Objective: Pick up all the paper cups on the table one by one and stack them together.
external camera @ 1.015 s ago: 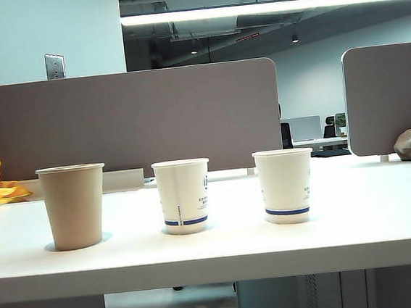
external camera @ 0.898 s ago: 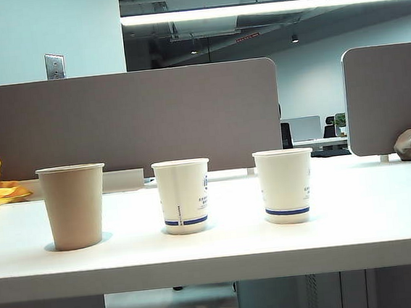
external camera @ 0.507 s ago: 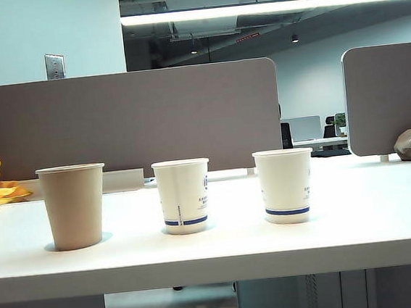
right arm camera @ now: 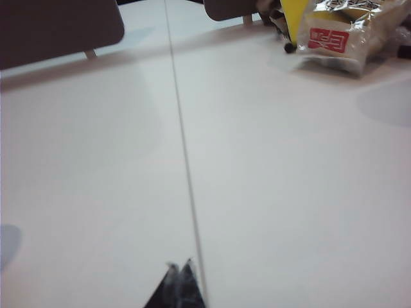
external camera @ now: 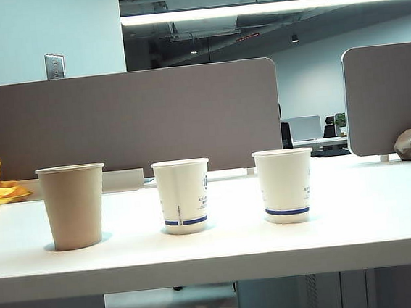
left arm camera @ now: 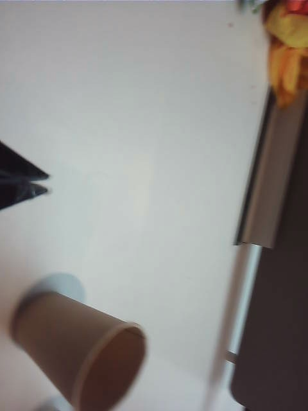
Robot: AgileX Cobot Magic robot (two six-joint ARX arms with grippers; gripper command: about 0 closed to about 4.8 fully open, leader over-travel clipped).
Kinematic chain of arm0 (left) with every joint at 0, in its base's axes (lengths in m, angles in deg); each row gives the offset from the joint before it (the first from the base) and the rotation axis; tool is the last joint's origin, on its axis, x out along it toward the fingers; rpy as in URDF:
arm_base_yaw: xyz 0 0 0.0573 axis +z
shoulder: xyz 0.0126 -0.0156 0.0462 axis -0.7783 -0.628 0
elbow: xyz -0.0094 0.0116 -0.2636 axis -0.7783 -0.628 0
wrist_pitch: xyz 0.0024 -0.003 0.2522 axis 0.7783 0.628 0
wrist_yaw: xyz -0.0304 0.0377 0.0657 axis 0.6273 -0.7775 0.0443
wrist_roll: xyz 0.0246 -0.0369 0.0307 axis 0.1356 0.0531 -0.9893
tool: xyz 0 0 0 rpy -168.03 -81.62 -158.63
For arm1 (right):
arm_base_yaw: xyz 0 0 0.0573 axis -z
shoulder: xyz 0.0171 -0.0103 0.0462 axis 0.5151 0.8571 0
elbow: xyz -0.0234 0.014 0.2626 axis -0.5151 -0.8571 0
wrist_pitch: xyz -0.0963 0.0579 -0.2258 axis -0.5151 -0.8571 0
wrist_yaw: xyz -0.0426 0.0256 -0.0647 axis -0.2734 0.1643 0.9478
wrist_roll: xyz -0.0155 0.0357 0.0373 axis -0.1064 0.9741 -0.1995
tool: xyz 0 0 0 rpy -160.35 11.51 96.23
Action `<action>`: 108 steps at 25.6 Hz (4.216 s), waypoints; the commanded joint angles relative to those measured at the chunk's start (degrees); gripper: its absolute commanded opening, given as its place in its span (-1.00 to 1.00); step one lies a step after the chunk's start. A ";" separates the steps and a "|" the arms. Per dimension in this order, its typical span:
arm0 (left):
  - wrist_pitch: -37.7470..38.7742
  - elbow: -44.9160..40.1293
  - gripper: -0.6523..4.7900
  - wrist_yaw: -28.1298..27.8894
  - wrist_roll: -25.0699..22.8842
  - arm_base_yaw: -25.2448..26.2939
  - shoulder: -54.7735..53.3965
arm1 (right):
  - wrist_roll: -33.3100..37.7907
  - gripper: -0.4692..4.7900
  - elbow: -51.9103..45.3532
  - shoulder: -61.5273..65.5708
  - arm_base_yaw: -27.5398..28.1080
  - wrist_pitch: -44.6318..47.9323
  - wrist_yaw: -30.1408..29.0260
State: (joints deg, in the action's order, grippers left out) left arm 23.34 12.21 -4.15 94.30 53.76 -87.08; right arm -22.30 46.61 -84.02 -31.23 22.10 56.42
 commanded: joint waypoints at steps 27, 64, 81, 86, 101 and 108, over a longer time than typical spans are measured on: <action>12.35 37.07 -0.67 2.84 -5.60 0.13 -0.72 | -1.97 -0.83 39.08 9.62 -0.17 -12.50 -26.82; 31.45 68.37 -0.66 31.67 2.03 -3.32 -73.92 | -13.59 -0.82 82.68 86.16 -13.27 -38.97 -33.97; 33.81 68.37 -0.38 23.65 -5.35 -5.16 -80.78 | -13.62 -0.38 82.68 99.69 -14.58 -39.01 -25.07; 34.12 68.37 -0.38 22.97 -5.53 -5.16 -81.50 | -13.59 -0.37 82.71 100.00 -14.58 -39.01 -24.96; 33.53 68.39 -0.31 31.85 -5.05 -5.18 -84.06 | -13.14 -0.38 82.68 104.02 -14.67 -39.10 -28.68; 33.59 68.39 -0.31 36.70 -3.58 -5.20 -84.06 | -12.74 -0.83 82.71 106.79 -15.58 -38.58 -29.57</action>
State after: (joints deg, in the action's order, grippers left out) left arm 57.22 80.42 30.50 90.22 48.64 -171.40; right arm -35.27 129.21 22.55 -46.58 -17.13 27.51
